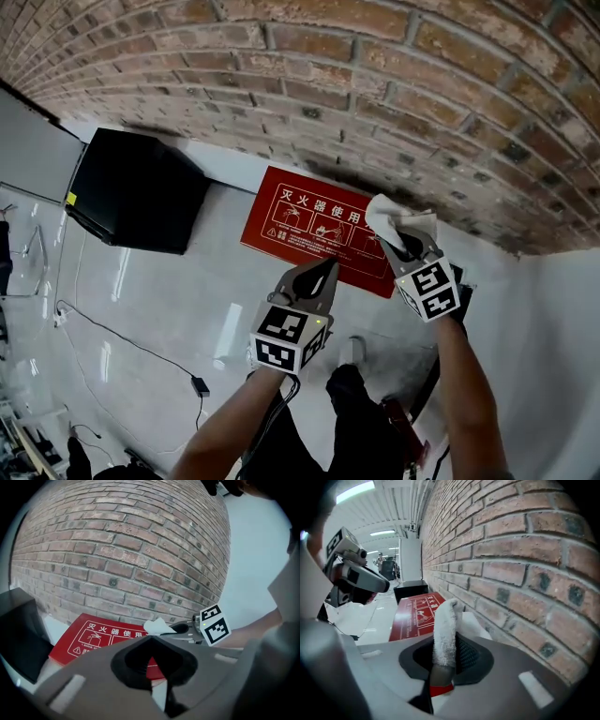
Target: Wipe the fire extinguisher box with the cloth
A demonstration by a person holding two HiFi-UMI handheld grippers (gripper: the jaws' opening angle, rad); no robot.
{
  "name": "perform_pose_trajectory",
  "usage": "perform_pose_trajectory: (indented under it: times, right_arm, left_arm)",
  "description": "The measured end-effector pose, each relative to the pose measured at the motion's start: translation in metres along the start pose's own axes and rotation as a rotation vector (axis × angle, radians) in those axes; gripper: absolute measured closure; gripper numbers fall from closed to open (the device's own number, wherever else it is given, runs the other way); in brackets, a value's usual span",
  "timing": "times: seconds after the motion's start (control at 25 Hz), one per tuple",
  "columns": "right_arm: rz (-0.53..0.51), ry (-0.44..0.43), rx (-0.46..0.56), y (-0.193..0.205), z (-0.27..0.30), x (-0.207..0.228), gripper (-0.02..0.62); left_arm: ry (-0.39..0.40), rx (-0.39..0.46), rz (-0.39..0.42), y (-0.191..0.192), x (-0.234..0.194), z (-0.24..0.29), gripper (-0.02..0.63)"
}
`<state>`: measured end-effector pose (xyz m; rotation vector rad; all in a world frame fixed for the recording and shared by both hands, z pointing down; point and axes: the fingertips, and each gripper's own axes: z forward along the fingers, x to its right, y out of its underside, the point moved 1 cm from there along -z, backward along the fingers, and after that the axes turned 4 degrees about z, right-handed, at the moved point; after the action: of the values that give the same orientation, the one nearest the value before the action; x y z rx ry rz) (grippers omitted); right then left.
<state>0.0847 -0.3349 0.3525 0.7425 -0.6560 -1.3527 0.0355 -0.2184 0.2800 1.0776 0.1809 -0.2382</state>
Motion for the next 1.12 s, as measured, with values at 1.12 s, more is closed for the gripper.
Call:
perform_pose_trajectory:
  times: [1.12]
  right_arm:
    - [0.044, 0.117, 0.164, -0.129, 0.018, 0.007, 0.506]
  left_arm:
    - [-0.046, -0.042, -0.068, 0.007, -0.090, -0.055, 0.606]
